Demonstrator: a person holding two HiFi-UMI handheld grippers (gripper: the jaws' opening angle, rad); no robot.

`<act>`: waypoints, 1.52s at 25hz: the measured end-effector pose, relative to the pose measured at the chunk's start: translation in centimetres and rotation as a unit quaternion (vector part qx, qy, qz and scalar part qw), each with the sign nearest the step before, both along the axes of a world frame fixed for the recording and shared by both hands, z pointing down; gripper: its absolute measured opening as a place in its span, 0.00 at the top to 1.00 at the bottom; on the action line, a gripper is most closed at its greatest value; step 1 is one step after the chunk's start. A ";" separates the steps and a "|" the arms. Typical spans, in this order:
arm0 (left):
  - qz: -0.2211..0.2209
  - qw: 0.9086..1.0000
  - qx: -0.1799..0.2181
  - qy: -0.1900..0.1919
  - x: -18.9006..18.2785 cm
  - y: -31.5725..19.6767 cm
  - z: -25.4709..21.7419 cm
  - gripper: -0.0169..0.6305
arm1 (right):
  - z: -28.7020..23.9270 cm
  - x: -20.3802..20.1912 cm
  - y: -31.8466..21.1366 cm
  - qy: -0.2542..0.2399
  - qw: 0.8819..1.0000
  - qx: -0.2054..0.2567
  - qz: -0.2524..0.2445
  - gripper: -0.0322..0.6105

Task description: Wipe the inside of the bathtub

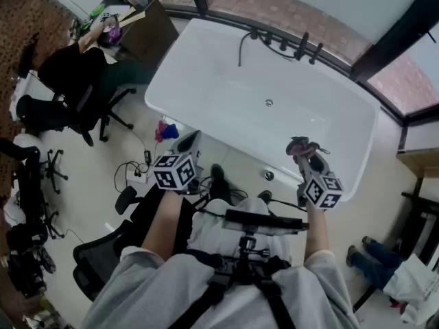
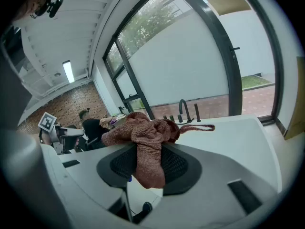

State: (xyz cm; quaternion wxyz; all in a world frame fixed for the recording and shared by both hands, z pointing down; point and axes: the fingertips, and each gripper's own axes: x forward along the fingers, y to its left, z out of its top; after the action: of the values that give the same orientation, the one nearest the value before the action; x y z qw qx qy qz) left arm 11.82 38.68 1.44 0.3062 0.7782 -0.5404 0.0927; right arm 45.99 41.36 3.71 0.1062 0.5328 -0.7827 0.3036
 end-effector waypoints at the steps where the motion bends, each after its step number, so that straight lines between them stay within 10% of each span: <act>1: 0.008 1.000 0.011 -0.013 0.1 -0.3 -0.3 0.96 | 0.0 -0.3 -0.2 0.001 1.000 -0.002 -0.002 0.73; 9: 0.026 0.995 0.047 -0.086 -2.4 -2.4 -1.1 0.96 | 0.4 -4.0 -2.6 0.004 1.000 -0.010 -0.025 0.73; 38: -0.032 0.996 0.049 -0.074 -23.4 -9.7 1.2 0.96 | -0.3 -27.9 -14.0 -0.007 0.994 0.010 -0.112 0.73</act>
State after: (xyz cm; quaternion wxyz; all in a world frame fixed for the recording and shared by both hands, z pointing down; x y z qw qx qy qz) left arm -11.55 28.98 2.68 0.2299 0.7654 -0.5903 0.1136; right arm 18.07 27.37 3.39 0.1283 0.4407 -0.8412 0.2860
